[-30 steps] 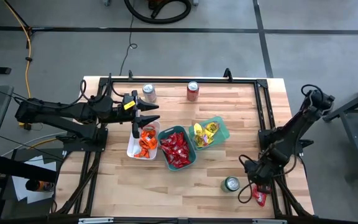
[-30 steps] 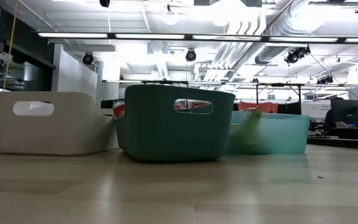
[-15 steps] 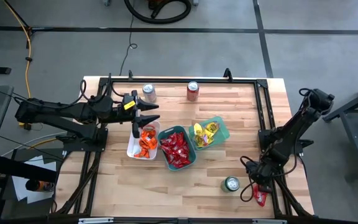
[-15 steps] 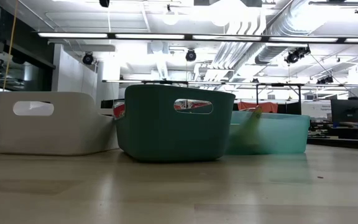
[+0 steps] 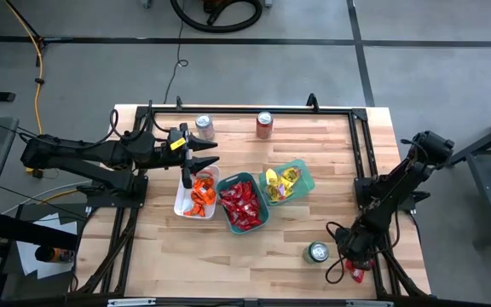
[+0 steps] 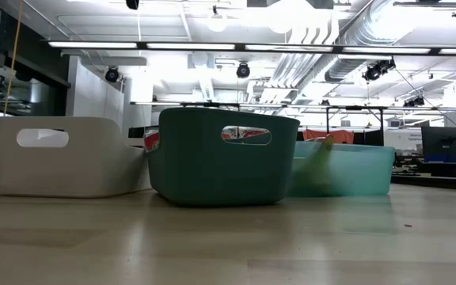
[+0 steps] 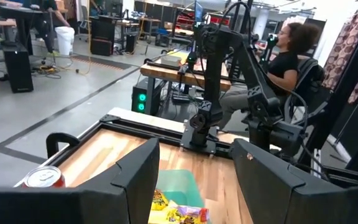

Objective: Sort candy
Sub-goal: Put the red candy into the green bin

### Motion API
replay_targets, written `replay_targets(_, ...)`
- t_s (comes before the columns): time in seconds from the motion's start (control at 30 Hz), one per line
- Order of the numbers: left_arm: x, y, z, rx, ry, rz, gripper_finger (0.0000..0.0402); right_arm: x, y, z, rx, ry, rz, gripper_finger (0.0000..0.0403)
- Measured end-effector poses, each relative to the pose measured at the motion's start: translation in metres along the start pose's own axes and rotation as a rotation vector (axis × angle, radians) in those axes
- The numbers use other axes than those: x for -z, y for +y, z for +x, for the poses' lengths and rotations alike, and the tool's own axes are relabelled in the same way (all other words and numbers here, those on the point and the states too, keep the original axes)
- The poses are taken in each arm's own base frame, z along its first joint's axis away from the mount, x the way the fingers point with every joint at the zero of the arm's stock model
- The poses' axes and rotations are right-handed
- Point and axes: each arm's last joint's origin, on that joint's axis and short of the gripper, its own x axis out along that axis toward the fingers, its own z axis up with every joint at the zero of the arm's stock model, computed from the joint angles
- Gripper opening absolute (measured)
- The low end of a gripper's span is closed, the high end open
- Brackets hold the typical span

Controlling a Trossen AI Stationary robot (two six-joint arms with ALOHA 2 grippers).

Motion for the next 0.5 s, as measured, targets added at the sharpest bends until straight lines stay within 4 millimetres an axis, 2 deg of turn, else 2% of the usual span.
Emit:
replay_targets(0.07, 0.0, 0.0, 0.0, -0.001, 0.0, 0.007, 0.0191, -0.001, 0.0, 0.003, 0.015, 0.012, 0.028, 0.0167)
replay_targets(0.13, 0.0, 0.0, 0.0, -0.001, 0.0, 0.008, 0.0191, -0.002, 0.002, 0.003, 0.026, 0.011, 0.034, 0.0143)
replay_targets(0.27, 0.0, 0.001, 0.0, -0.024, -0.004, 0.033, 0.0191, -0.003, 0.012, -0.01, 0.049, -0.017, 0.003, 0.0034)
replay_targets(0.3, -0.001, 0.001, -0.001, -0.028, -0.007, 0.043, 0.0191, -0.003, 0.015, -0.017, 0.051, -0.025, -0.005, 0.0018)
replay_targets(0.37, -0.003, 0.001, -0.002, -0.036, -0.024, 0.063, 0.0191, -0.002, 0.023, -0.034, 0.063, -0.048, -0.018, 0.0017)
replay_targets(0.5, -0.005, 0.002, -0.003, -0.05, -0.047, 0.082, 0.0191, 0.001, 0.036, -0.085, 0.118, -0.193, -0.034, 0.0004)
